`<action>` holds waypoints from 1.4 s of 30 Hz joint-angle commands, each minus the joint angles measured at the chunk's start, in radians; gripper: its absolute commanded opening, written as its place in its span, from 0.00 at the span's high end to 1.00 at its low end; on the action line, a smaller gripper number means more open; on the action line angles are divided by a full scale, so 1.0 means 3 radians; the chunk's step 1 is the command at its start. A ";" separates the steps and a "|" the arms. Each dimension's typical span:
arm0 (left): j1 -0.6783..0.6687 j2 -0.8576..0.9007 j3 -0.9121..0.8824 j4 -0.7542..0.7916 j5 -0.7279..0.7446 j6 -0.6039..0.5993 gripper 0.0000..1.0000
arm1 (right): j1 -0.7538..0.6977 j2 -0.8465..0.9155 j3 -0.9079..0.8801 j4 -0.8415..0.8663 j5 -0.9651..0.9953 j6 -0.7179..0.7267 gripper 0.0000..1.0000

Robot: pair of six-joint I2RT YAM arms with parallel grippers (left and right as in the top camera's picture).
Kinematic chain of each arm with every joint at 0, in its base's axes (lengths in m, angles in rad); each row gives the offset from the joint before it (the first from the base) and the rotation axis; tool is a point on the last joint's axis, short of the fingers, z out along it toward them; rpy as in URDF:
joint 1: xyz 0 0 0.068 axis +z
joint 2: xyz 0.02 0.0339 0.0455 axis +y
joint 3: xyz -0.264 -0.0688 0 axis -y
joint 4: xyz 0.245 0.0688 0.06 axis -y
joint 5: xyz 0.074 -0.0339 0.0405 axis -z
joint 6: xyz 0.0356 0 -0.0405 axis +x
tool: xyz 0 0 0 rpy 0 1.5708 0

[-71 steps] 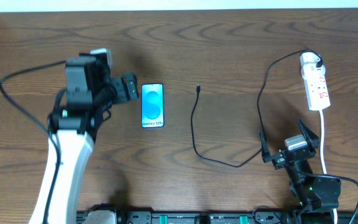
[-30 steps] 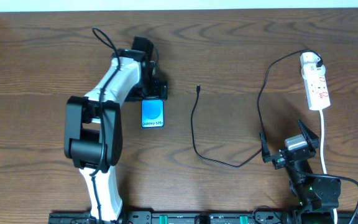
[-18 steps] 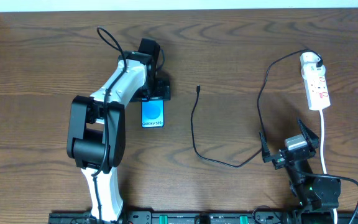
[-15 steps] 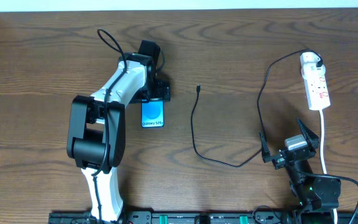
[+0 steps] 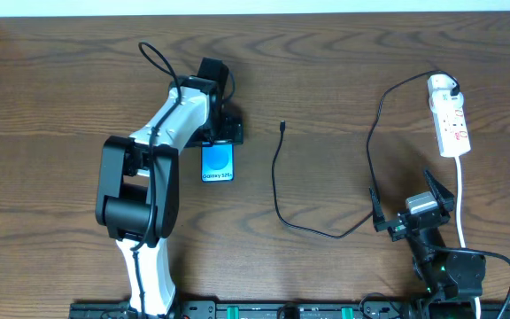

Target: Plug charger to phone and switch on socket

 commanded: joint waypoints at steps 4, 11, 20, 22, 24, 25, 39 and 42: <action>-0.0136 0.0027 -0.0019 0.0020 -0.0047 -0.0060 0.02 | 0.0033 -0.0020 -0.0014 -0.0003 -0.0010 0.0022 0.01; -0.0130 0.0028 -0.0020 0.0020 -0.0149 -0.0242 0.02 | 0.0033 -0.0020 -0.0014 -0.0003 -0.0010 0.0023 0.01; -0.0130 0.0028 -0.0100 0.0024 -0.0282 -0.0242 0.02 | 0.0033 -0.0020 -0.0014 -0.0003 -0.0010 0.0023 0.01; -0.0128 0.0028 -0.0170 0.0060 -0.0281 -0.0243 0.02 | 0.0033 -0.0020 -0.0014 -0.0003 -0.0010 0.0023 0.01; -0.0128 0.0029 -0.0224 0.0098 -0.0282 -0.0242 0.02 | 0.0033 -0.0020 -0.0014 -0.0003 -0.0010 0.0023 0.01; -0.0128 0.0029 -0.0243 0.0114 -0.0281 -0.0242 0.02 | 0.0033 -0.0020 -0.0014 -0.0003 -0.0010 0.0022 0.01; -0.0047 0.0036 -0.0285 0.0116 -0.0178 -0.0189 0.02 | 0.0033 -0.0020 -0.0014 -0.0003 -0.0010 0.0023 0.01; 0.0015 0.0036 -0.0285 0.0095 -0.0074 -0.0189 0.02 | 0.0033 -0.0020 -0.0014 -0.0003 -0.0010 0.0022 0.01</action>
